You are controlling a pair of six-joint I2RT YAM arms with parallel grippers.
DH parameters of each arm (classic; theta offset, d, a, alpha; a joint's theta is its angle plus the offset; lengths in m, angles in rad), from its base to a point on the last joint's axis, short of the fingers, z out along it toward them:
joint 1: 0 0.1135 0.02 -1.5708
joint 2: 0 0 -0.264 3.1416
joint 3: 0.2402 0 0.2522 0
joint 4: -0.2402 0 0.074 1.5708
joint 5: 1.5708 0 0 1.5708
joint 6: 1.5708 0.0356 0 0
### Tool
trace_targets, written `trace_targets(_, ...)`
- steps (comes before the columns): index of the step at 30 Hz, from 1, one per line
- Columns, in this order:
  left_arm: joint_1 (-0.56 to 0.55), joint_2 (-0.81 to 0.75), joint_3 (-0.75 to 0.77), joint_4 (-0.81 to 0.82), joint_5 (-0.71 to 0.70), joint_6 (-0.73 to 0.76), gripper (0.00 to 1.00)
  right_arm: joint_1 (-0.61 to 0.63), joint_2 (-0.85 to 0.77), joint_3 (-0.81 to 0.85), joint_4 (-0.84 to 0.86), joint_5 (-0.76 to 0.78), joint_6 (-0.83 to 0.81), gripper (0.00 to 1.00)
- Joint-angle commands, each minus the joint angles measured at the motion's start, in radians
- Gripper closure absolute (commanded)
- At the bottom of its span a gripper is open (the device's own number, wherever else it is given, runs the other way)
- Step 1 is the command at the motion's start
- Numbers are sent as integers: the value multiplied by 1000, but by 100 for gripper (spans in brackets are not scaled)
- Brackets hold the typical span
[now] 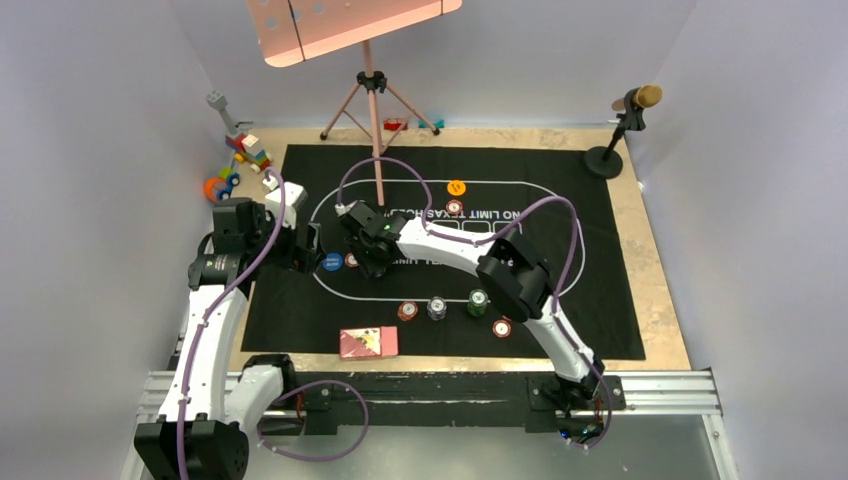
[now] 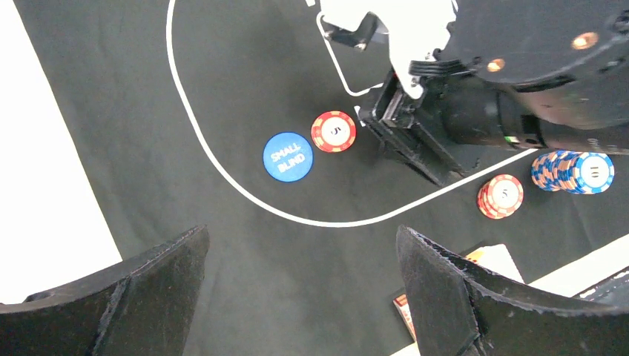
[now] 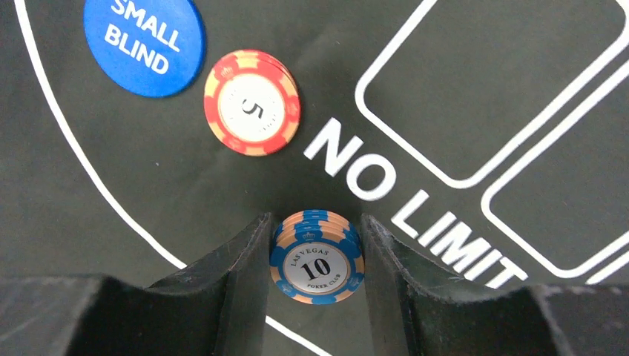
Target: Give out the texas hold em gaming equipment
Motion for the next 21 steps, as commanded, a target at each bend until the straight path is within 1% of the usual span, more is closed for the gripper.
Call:
trace_targets(1,4,-10,-2,24,-1,4,0,-2,17,100,42,-64,-28,100)
trace_targets(11,3,-4,-3,25,2,4,0,13,109,170,46,-145,-36,100)
trace_targets(12,3,-5,-3,25,1,4,0,13,117,180,40,-146,-35,97)
trace_targets(14,3,-5,-3,24,0,4,0,14,134,195,24,-144,-35,88)
trace_targets(15,4,-6,-3,24,0,5,0,14,138,197,20,-143,-36,81)
trace_targets(16,3,-7,-3,26,0,4,0,14,140,196,18,-141,-35,72)
trace_targets(18,3,-8,-3,26,1,4,0,14,137,192,16,-137,-35,61)
trace_targets(21,4,-9,-3,25,1,4,0,13,132,199,0,-148,-36,51)
